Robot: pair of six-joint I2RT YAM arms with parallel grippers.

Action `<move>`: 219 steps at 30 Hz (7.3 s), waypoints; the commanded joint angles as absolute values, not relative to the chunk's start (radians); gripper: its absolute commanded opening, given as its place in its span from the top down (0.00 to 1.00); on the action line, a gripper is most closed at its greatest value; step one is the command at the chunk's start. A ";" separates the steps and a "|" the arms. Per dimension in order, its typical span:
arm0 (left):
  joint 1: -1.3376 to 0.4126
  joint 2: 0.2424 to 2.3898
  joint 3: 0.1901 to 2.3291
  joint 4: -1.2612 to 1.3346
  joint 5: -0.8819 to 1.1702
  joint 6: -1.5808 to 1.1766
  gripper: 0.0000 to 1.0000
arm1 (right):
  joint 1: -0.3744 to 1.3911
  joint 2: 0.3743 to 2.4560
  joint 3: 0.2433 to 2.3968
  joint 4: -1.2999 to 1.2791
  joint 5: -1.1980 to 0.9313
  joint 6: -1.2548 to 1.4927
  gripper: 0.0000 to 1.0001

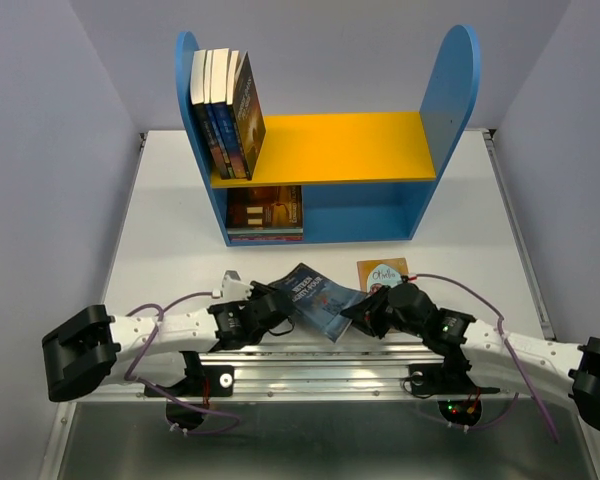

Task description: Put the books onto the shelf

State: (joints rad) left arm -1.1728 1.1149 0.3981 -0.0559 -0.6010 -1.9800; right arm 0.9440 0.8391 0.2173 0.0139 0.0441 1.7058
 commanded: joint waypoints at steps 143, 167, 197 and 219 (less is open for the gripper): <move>-0.707 0.999 1.379 0.644 -0.466 0.071 0.05 | 0.945 1.011 0.857 -0.093 -0.189 0.671 0.00; -0.707 0.298 0.773 -0.504 -0.586 -0.934 0.01 | 0.859 1.759 1.985 -0.290 0.563 0.230 0.00; -0.707 0.225 0.666 -0.537 -0.531 -0.976 0.01 | 0.828 1.935 2.093 -0.229 0.385 0.134 0.00; -0.707 0.206 0.673 -0.565 -0.543 -0.962 0.01 | 0.828 1.750 1.966 -0.411 -0.001 0.043 0.16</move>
